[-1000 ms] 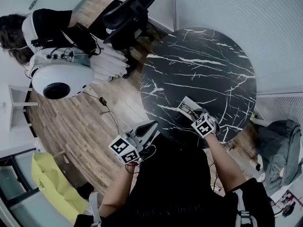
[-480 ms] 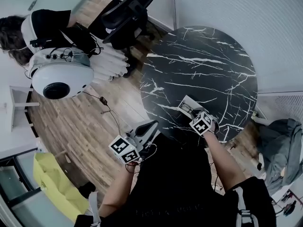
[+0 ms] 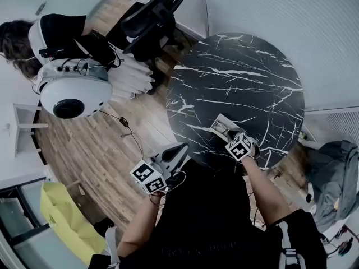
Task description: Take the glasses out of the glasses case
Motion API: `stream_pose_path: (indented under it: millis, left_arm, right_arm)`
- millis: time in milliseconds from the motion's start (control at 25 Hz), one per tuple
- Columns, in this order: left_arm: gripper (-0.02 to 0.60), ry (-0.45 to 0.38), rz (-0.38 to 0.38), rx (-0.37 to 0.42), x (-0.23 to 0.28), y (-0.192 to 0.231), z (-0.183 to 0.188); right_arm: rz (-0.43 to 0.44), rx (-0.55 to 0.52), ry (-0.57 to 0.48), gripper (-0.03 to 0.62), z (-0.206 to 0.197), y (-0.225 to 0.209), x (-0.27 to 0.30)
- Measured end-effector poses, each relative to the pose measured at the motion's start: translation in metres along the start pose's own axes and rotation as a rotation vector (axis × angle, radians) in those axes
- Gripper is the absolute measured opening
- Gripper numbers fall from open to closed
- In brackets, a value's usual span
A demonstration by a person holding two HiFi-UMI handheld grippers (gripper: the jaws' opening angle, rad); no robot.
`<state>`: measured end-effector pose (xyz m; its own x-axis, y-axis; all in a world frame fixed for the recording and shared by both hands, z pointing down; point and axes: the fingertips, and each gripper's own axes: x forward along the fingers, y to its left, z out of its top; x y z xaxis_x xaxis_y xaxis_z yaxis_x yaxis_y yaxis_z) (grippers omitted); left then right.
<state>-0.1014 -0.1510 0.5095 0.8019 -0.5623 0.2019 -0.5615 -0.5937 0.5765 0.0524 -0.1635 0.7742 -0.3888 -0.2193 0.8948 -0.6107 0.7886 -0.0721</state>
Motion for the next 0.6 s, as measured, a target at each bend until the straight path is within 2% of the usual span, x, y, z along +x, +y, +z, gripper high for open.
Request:
stream_pose_path:
  millis: [400, 600]
  left_arm:
    - [0.018, -0.035, -0.023, -0.025, 0.007, -0.006, 0.007]
    - [0.018, -0.056, -0.037, -0.02, 0.01, -0.011, 0.011]
  right_arm:
    - [0.001, 0.065, -0.086, 0.035, 0.008, -0.006, -0.03]
    - [0.019, 0.151, -0.147, 0.034, 0.012, -0.004, -0.043]
